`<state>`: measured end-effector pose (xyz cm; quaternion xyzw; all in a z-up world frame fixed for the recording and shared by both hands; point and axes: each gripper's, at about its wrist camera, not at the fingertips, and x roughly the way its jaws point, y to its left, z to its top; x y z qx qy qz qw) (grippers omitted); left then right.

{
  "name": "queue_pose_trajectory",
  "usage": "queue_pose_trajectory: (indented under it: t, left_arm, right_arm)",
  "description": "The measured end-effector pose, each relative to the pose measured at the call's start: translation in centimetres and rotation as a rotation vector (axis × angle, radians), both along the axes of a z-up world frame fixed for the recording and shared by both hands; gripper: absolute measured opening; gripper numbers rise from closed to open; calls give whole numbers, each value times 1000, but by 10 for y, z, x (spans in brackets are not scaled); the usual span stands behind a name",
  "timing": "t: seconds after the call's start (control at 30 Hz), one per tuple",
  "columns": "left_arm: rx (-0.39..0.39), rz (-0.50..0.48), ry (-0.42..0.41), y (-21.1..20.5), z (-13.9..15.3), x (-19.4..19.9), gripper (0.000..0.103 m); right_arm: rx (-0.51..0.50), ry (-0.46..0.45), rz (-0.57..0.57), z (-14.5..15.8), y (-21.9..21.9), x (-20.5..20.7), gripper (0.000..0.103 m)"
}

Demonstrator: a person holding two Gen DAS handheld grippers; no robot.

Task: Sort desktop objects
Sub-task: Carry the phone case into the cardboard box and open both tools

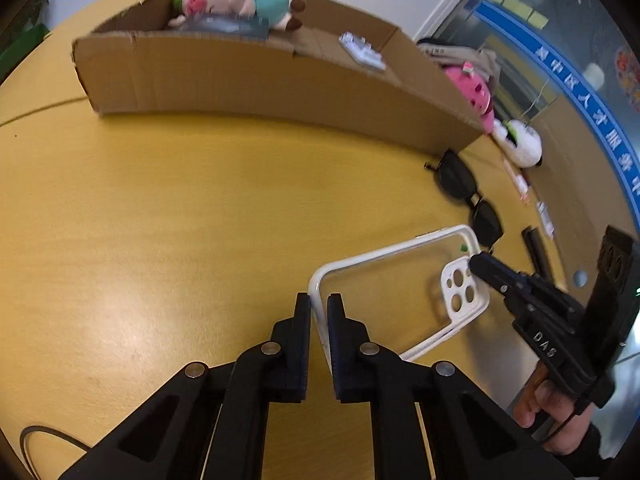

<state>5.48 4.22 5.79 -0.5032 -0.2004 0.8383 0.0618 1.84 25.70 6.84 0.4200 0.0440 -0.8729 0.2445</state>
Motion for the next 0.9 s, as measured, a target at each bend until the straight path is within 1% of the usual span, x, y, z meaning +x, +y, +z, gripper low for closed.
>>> queue_pose_trajectory:
  t: [0.1,0.17,0.2,0.27,0.33,0.47,0.53,0.63,0.7,0.77,0.9]
  left_arm:
    - [18,10,39,-8,16,-2,7]
    - [13,11,72,-10,30,-6,7]
    - [12,10,88,-12,38,-9,7]
    - [2,8,141,-17,60,-17,7]
    - [-3,9,195,-22,82,-27,6]
    - [-54,2,321,-24,132,-49,6]
    - [-65,-7,376,-28,155,-60,6]
    - [-80,-18,434,-32,179,-75,6]
    - [-92,-22,461,-33,190,-84,6]
    - [-88,-24,482,-37,202,-100,6]
    - [-83,-21,462,-43,209,-137,6]
  right_arm:
    - [-27,16,5,10,0,-4,5]
    - [-67,53,0,22,2,-5,5]
    - [-87,83,-1,33,2,-6,5]
    - [-100,130,3,50,0,-9,5]
    - [-115,185,10,72,-3,-17,5]
    - [-154,290,11,112,-5,-31,6]
    - [-163,349,5,132,-7,-38,6]
    - [-180,391,-3,152,-8,-52,6]
    - [-170,425,-10,164,-11,-62,6]
    - [-165,444,-16,171,-14,-73,6]
    - [-143,469,-31,179,-22,-101,6]
